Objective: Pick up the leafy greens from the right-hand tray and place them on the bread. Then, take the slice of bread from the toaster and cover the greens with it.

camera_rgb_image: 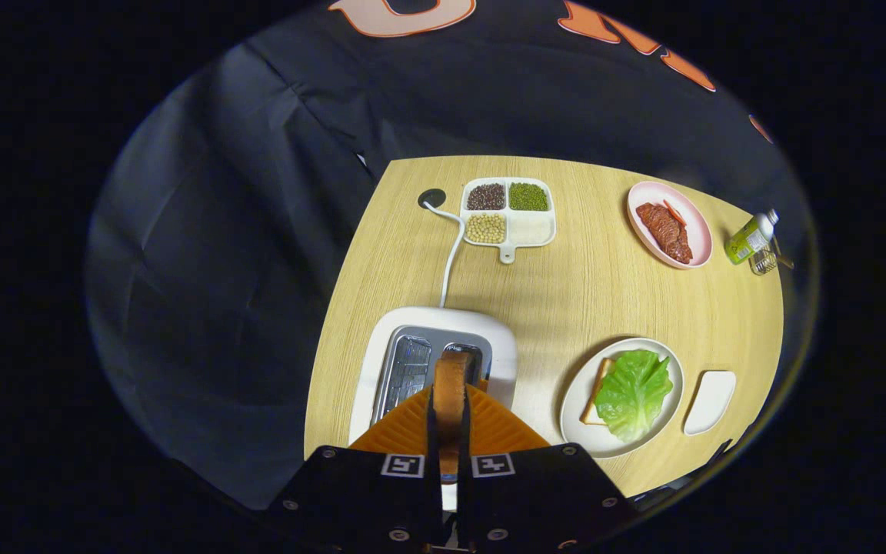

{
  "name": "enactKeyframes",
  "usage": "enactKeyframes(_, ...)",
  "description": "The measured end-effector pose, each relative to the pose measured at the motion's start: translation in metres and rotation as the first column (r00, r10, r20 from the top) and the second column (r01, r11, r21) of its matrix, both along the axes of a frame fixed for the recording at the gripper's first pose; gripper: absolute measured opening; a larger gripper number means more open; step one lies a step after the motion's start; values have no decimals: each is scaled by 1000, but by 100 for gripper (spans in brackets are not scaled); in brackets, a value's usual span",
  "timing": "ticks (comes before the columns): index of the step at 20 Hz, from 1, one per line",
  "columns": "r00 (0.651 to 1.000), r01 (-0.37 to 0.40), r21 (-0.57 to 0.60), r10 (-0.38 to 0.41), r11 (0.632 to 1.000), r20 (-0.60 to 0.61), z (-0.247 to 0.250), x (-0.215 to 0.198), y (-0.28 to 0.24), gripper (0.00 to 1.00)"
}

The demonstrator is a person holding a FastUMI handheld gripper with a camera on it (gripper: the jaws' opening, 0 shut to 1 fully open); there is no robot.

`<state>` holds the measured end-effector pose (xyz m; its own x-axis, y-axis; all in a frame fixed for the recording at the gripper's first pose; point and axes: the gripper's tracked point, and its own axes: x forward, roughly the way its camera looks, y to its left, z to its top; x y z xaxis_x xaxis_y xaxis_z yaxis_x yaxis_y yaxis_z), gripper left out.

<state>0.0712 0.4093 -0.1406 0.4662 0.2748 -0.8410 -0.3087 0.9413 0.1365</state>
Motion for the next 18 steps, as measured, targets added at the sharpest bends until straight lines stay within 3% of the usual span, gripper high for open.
enactKeyframes(12,996,-19,154,6,988,84,70,-18,-47,8)
enactKeyframes(18,995,4,179,-21,984,96,72,-14,-96,8)
